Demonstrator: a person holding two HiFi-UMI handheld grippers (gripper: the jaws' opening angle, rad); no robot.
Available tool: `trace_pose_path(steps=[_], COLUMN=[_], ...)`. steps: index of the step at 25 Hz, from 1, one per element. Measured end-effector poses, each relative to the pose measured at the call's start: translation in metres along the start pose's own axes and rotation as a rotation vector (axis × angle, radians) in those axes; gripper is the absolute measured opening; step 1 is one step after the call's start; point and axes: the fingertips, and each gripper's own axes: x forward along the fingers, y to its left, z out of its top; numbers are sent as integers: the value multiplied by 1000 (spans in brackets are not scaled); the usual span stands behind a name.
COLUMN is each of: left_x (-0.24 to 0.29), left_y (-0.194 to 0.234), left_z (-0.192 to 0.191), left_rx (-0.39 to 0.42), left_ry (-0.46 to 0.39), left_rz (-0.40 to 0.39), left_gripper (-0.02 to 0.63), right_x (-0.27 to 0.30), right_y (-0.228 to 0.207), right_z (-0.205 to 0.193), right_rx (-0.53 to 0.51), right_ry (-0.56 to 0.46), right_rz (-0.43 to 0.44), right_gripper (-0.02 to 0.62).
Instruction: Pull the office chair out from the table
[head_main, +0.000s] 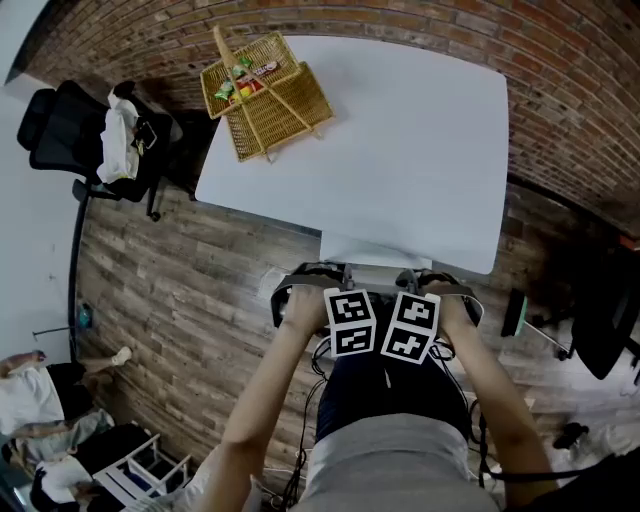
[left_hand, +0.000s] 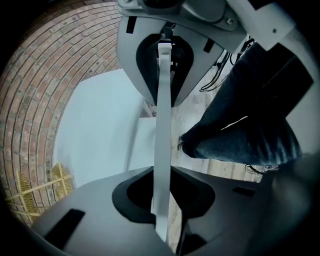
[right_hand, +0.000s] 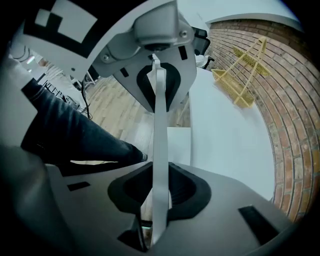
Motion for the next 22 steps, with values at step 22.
trace_pose_path(steps=[22], left_x=[-10], left_y=[-105], left_z=[-27], left_rx=[31], left_ry=[34], left_rz=[-4], left_gripper=[83], right_x=[-1], right_y=[109], right_z=[22], right_rx=[39], right_ry=[22], right_rz=[16], right_gripper=[81])
